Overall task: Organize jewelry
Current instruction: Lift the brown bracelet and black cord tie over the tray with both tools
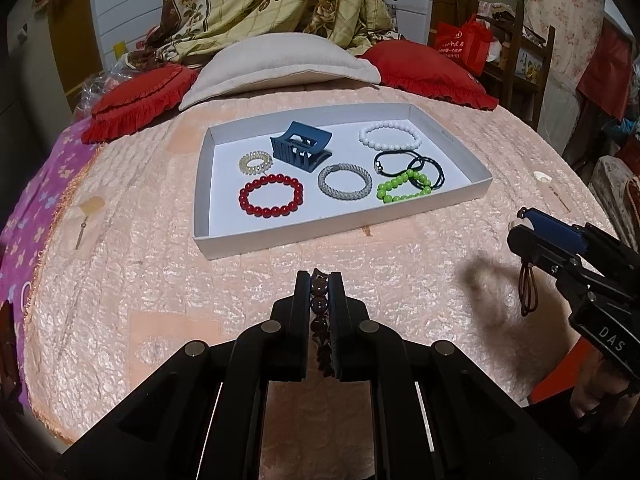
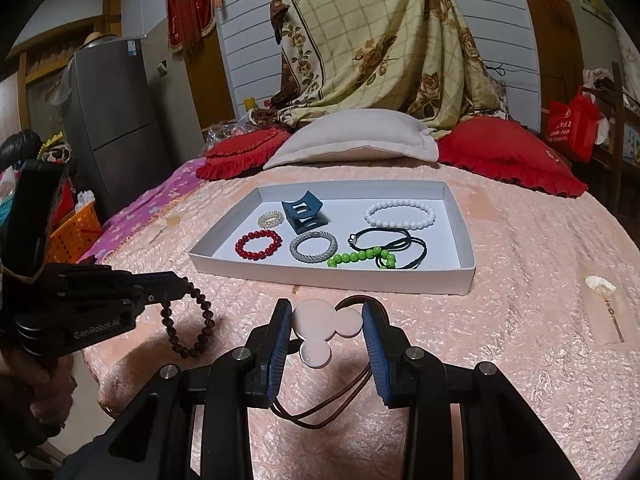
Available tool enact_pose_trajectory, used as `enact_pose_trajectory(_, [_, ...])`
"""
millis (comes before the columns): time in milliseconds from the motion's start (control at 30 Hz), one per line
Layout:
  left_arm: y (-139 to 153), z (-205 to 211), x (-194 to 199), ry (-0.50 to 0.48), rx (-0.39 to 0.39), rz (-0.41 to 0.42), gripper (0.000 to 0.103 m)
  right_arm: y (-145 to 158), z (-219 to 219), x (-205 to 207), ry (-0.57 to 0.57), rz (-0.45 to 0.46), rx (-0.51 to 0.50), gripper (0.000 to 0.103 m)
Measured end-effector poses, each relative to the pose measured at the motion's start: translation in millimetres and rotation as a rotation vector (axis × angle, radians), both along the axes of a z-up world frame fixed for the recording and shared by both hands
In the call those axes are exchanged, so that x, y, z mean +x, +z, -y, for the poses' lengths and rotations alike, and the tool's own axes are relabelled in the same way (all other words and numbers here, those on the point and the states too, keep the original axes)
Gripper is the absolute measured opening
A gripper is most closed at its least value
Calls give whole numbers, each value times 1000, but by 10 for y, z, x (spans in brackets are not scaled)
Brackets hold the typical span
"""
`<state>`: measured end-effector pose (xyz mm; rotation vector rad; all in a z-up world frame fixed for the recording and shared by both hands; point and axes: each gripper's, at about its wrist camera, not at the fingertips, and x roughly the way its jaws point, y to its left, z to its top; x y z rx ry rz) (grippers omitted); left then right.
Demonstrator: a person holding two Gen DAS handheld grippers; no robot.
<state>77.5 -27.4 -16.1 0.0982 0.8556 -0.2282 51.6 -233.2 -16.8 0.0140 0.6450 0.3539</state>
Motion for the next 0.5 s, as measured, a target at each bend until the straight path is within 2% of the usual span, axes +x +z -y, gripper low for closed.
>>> enact_pose_trajectory(267, [263,-12,191,-30,-42,38,7,190,73,204,-7,12,40,35])
enact_pose_trajectory(500, [644,41,436,-62,-57,91,7,402,111,637,-5,28,63,35])
